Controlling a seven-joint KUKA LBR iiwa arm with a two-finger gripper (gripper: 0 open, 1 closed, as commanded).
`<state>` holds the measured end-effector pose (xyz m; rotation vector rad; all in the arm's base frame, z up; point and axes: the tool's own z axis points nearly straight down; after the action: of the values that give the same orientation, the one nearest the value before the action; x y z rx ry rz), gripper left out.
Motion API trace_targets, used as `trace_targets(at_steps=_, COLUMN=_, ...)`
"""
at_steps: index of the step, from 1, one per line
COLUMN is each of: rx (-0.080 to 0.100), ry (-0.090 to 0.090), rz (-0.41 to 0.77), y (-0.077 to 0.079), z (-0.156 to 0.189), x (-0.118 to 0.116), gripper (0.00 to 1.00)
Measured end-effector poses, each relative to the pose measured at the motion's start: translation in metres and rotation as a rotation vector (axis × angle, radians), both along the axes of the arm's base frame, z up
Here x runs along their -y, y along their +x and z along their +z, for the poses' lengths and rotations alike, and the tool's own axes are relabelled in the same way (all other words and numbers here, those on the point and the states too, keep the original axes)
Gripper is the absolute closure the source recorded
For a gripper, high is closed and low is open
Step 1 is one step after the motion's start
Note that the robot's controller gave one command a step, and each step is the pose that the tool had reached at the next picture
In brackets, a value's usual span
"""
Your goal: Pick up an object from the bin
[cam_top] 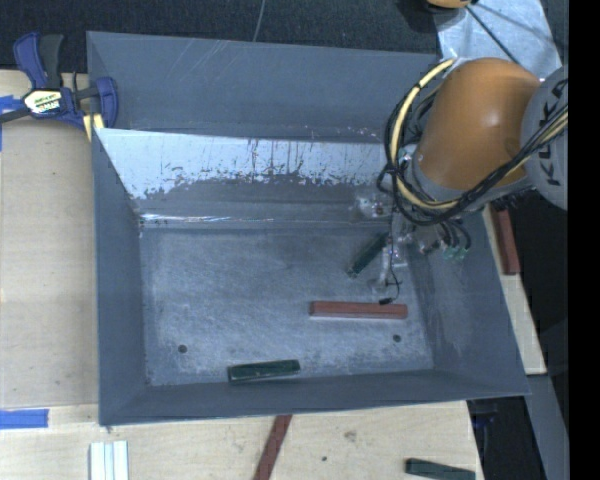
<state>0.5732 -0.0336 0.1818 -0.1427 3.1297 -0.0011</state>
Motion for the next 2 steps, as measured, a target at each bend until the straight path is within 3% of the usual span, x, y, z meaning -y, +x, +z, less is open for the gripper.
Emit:
trace_targets(at_steps=1, rx=-0.002, ry=-0.002, rz=0.281, y=0.002, z=-0.058, x=0.015, gripper=0.00)
trace_targets(at_steps=2, rx=-0.004, ry=-0.001, rz=0.199, y=0.041, z=-0.108, x=0.020, gripper=1.00)
